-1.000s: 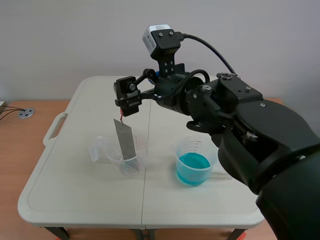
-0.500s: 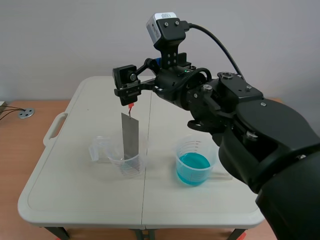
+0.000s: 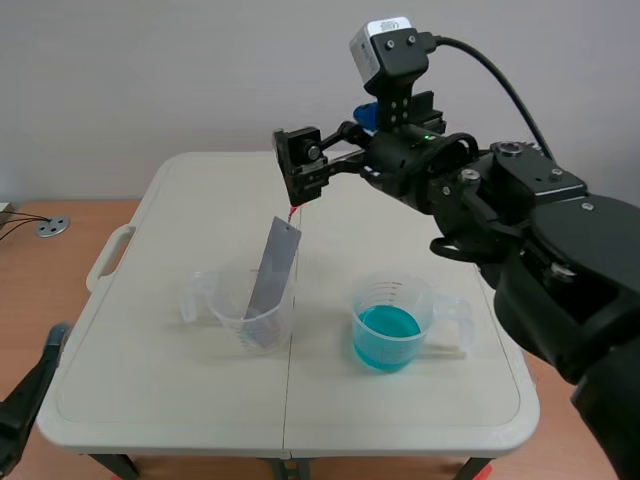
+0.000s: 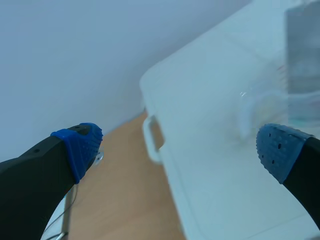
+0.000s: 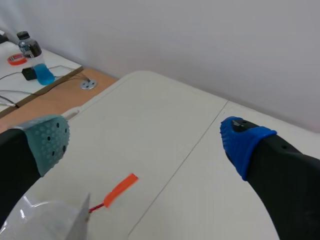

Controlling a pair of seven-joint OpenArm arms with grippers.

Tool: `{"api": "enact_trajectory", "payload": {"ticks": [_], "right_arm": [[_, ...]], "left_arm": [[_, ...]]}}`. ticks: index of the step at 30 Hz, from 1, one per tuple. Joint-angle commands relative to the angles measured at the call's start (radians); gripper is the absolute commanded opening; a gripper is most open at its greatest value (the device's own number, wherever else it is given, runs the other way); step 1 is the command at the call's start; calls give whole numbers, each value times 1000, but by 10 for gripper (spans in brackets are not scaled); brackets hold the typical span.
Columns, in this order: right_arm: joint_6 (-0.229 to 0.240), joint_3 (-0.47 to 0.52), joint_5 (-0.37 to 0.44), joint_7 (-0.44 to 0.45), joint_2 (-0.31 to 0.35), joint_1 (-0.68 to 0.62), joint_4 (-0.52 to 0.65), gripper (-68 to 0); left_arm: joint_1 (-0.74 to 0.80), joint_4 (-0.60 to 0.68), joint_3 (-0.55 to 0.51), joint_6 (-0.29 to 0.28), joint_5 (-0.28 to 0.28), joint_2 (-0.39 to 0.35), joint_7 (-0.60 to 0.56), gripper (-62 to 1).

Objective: Hold the metal plate by the orange handle, dip it into the blue solution, take it out and point at it, then put the plate back in the beaker on the left.
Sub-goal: 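Return to the home posture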

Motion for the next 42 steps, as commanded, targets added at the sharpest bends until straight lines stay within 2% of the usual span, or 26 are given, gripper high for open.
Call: {"api": "enact_trajectory", "payload": {"ticks": [1, 4, 8, 13, 17, 22, 28, 34, 42], "right_arm": [[-2, -3, 6, 56, 39, -6, 65, -10], [-4, -3, 6, 113, 100, -53, 121, -10], [-4, -3, 6, 147, 182, -132, 191, -10], [-27, -2, 6, 159, 270, -250, 264, -10], [-69, 25, 6, 158, 316, -365, 339, -10], [-72, 109, 6, 153, 345, -531, 450, -10], [-75, 232, 3, 150, 355, -738, 575, -10], [-74, 314, 2, 150, 355, -905, 678, -10], [-75, 324, -55, 151, 355, -1040, 744, -10]], "left_arm": [[36, 24, 3, -13, -3, 8, -16, 14], [90, 86, 3, -60, -3, 8, -16, 14], [146, 137, 3, -138, -3, 19, -17, 14], [162, 153, 3, -226, -3, 96, -32, 14], [157, 154, 5, -311, -2, 160, -94, 14], [136, 154, 33, -381, 51, 204, -113, 14], [105, 153, 75, -393, 131, 226, -111, 14], [86, 153, 80, -393, 147, 227, -113, 14], [84, 153, 82, -396, 146, 227, -113, 14]]}}
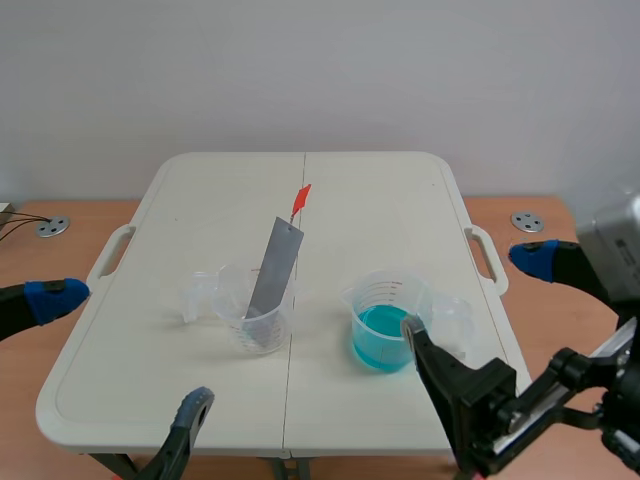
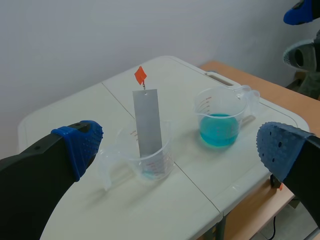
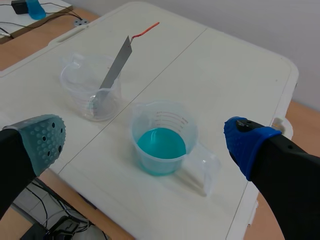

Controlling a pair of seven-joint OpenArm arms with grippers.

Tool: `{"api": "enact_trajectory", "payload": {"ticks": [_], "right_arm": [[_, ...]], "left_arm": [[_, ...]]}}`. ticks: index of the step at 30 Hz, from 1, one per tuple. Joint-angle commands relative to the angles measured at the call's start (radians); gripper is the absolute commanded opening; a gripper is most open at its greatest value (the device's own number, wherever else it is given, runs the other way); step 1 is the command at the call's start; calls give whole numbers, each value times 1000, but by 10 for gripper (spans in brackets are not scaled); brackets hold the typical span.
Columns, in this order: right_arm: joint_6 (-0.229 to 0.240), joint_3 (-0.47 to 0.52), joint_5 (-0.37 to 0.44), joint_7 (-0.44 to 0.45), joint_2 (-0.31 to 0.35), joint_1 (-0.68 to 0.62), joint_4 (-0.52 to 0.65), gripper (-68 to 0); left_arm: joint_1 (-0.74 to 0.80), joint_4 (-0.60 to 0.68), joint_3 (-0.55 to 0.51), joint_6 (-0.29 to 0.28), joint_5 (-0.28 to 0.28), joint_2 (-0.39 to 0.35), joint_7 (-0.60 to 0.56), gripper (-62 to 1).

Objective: Hold the metal plate by the orange handle, dip it into the blue solution, take it out and point at it, then put the plate back in the beaker on the left.
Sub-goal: 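Return to the home posture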

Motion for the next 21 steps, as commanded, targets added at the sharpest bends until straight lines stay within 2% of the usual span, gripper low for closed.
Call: {"api": "enact_trajectory", "payload": {"ticks": [1, 21], "right_arm": [[-4, -1, 0, 17, 7, -2, 17, -10], [-4, -1, -5, -6, 7, -9, 17, -11]], "left_arm": [[5, 9, 2, -4, -10, 5, -17, 14], [5, 9, 2, -7, -10, 5, -17, 14]]}}
